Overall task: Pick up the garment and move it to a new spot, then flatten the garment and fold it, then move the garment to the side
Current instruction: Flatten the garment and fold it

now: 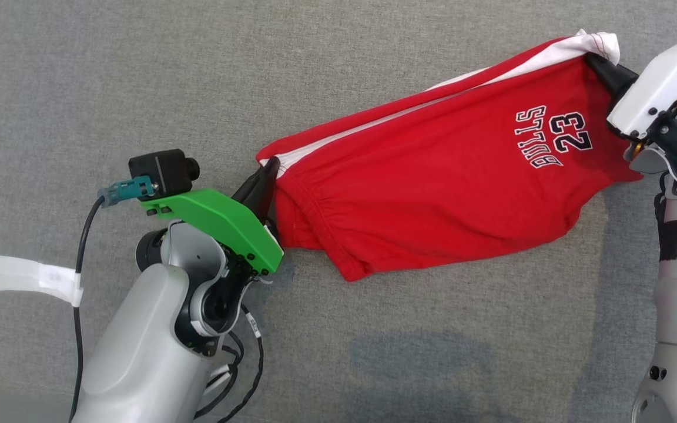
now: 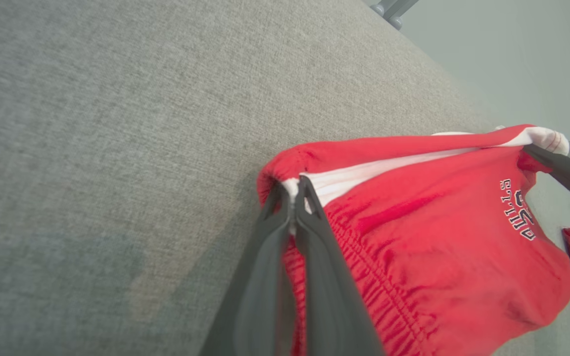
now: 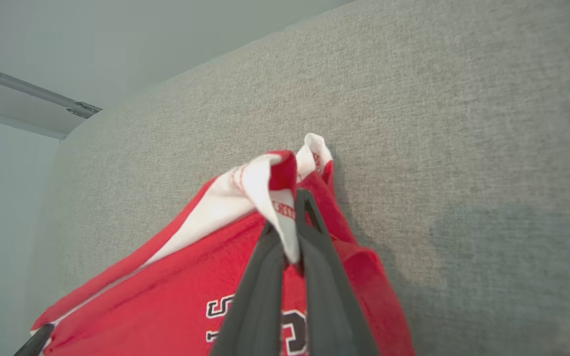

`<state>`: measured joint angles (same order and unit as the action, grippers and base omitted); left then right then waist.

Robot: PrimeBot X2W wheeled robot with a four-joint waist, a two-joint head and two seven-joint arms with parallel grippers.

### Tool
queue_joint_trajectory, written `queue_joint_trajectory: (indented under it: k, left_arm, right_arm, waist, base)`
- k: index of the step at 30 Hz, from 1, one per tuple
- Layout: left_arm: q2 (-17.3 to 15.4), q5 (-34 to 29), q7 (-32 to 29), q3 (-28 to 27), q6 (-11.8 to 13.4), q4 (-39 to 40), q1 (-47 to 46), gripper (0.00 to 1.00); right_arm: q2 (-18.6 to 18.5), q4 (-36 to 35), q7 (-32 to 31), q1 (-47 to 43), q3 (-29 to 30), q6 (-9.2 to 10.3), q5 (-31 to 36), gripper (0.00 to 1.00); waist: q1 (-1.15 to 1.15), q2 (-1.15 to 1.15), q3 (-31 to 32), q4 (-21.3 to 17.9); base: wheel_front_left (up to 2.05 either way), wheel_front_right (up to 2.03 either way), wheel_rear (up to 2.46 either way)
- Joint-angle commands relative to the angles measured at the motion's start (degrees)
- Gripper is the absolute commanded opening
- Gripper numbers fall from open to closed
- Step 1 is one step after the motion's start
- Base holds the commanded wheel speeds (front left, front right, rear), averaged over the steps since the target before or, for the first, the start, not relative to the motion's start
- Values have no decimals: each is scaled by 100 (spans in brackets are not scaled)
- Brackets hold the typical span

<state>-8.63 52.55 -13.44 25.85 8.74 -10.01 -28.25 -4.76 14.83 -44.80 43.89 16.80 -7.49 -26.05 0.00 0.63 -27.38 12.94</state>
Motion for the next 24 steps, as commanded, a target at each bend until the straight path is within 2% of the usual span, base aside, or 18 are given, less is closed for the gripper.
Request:
queue_joint_trajectory:
  k: [1,2,3,4,9,13,19,21,24]
  left_arm:
    - [-18,-13,21,-12,-20,-58,-116,0]
    - [-1,-29,-3,15,-20,-100,-152,13]
    - [13,-27,-28,34,-11,-122,-162,50]
    - [11,-36,-47,51,14,-138,-164,100]
    - [-74,-69,-164,139,147,54,101,100]
    - [-317,-188,-208,218,264,583,466,100]
    - [-667,-681,326,176,574,1488,1146,100]
    - [-719,-822,504,183,609,1651,1297,100]
    - [-777,-998,753,257,524,1762,1372,100]
  right_arm:
    - [-67,53,0,86,-18,-1,159,0]
    - [-70,130,62,150,-41,0,314,15]
    - [-72,164,94,162,-76,-1,394,52]
    - [-75,203,115,175,-126,0,454,100]
    - [-338,207,82,-70,-639,-1,473,100]
    - [-612,-5,-119,-293,-987,-1,312,100]
    - [-921,-228,-432,-669,-1119,-1,220,100]
    - [-1029,-258,-462,-767,-1126,-1,257,100]
    - [-1183,-235,-430,-872,-1109,-1,358,100]
  waist:
    - [0,-63,0,-10]
    - [0,-63,4,-16]
    - [0,-63,21,-15]
    - [0,-63,37,-14]
    - [0,-63,328,-48]
    - [0,-63,588,-108]
    - [0,-63,726,-77]
    - [0,-63,700,-5]
    - [0,-63,611,143]
  base:
    - [0,0,0]
    - [0,0,0]
    - [0,0,0]
    - [0,0,0]
    - [0,0,0]
    - [0,0,0]
    - [0,0,0]
    - [0,0,0]
    - [0,0,0]
